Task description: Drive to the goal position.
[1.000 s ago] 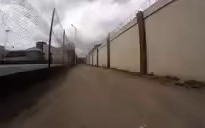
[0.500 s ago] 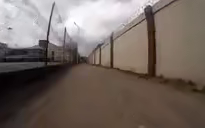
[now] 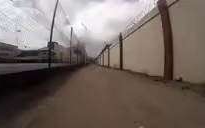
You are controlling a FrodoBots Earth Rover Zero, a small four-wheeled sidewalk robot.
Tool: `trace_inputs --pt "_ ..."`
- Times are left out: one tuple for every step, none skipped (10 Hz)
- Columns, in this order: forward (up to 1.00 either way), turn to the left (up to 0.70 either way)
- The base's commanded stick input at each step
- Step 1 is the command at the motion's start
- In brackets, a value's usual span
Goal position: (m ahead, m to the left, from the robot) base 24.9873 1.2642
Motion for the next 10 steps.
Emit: trace_inputs --pt "1.0 0.0" --pt "1.0 0.0" --pt "1.0 0.0" --pt "1.0 0.0" --pt "1.0 0.0" --pt "1.0 0.0" --pt "1.0 0.0" --pt "1.0 0.0" --pt "1.0 0.0" --pt "1.0 0.0"
